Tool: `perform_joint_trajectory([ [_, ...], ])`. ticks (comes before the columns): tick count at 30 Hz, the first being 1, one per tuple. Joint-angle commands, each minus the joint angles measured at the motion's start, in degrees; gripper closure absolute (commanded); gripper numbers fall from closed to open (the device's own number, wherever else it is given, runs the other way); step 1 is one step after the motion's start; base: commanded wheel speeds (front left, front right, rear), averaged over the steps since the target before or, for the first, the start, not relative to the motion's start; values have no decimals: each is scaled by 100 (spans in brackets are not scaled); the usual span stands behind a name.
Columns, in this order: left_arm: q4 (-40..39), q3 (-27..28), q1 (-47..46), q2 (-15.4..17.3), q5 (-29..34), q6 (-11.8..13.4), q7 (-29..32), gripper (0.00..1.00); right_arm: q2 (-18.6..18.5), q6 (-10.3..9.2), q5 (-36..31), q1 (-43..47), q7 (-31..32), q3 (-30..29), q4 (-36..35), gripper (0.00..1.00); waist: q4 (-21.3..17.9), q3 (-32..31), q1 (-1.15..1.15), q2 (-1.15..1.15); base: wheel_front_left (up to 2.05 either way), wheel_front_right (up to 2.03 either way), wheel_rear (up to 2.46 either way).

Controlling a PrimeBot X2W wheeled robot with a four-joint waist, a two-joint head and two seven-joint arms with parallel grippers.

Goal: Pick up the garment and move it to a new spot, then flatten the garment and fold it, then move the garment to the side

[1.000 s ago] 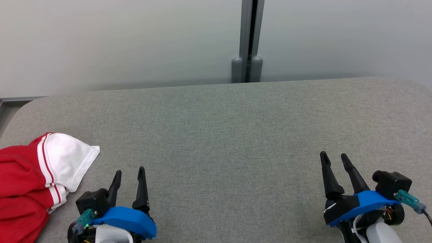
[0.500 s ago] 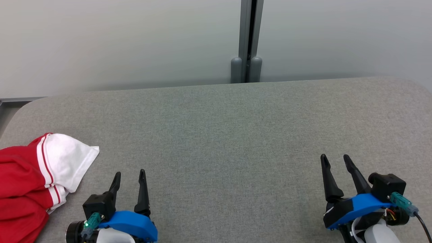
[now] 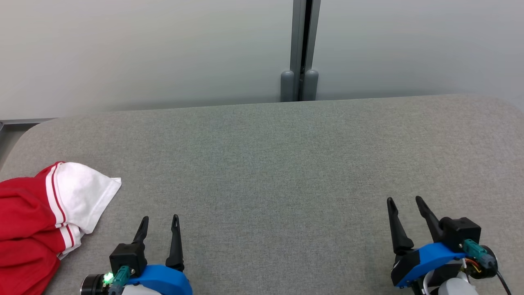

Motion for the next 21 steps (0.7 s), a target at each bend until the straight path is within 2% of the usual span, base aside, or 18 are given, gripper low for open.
perform_joint_trajectory([
  [1,5,-36,18,0,70,26,-48,0,5,2,-88,-77,-39,18,28,0,2,0,0,0,0,0,0],
  [12,83,-107,53,-1,342,118,-155,0,2,2,-438,-95,-153,112,252,0,-12,8,0,0,0,0,0],
  [21,27,-81,88,-1,212,151,-154,0,2,2,-340,-51,-151,86,199,0,-9,12,0,0,0,0,0],
])
